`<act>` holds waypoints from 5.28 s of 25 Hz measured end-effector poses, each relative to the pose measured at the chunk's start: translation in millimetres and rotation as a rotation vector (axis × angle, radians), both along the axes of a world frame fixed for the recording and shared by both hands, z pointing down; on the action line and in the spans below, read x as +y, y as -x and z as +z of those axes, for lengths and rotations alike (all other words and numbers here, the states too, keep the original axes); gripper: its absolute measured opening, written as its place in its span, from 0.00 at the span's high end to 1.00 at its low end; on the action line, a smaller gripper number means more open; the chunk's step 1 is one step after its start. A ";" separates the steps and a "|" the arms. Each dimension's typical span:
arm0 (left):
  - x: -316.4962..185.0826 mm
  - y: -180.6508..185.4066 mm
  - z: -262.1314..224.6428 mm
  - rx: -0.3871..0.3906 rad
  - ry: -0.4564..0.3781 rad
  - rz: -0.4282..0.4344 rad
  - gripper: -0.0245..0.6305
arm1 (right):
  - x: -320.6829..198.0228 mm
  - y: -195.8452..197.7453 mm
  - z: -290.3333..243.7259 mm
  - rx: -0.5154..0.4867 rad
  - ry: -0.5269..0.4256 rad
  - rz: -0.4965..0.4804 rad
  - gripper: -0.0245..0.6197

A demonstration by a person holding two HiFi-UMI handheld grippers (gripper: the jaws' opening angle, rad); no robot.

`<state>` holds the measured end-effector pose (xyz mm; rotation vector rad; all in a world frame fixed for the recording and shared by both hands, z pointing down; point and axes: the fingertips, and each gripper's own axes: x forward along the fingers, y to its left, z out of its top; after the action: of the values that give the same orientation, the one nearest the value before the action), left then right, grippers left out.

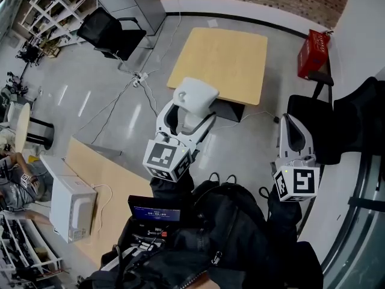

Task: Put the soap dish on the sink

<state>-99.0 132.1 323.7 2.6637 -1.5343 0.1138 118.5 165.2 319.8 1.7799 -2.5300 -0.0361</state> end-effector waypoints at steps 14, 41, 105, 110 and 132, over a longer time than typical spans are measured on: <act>-29.4 2.0 18.9 0.001 0.025 0.023 0.29 | -26.4 7.0 14.0 -0.019 0.020 0.001 0.95; -186.1 36.2 35.1 0.019 0.045 0.158 0.29 | -161.5 63.0 6.0 0.067 0.048 0.091 0.95; -396.7 -37.2 474.8 -0.543 0.883 0.175 0.29 | -393.9 10.0 224.0 0.039 0.590 -0.051 0.95; -392.8 -40.3 501.2 -0.623 0.910 0.204 0.29 | -393.4 9.1 229.5 0.050 0.611 -0.047 0.95; -412.2 -26.8 365.9 -0.316 0.590 0.077 0.29 | -398.6 21.9 207.5 0.034 0.524 -0.093 0.95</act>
<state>-72.2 -280.2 689.5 2.2905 -1.2064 0.8778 96.6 -233.4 527.2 1.4398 -2.3036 0.5347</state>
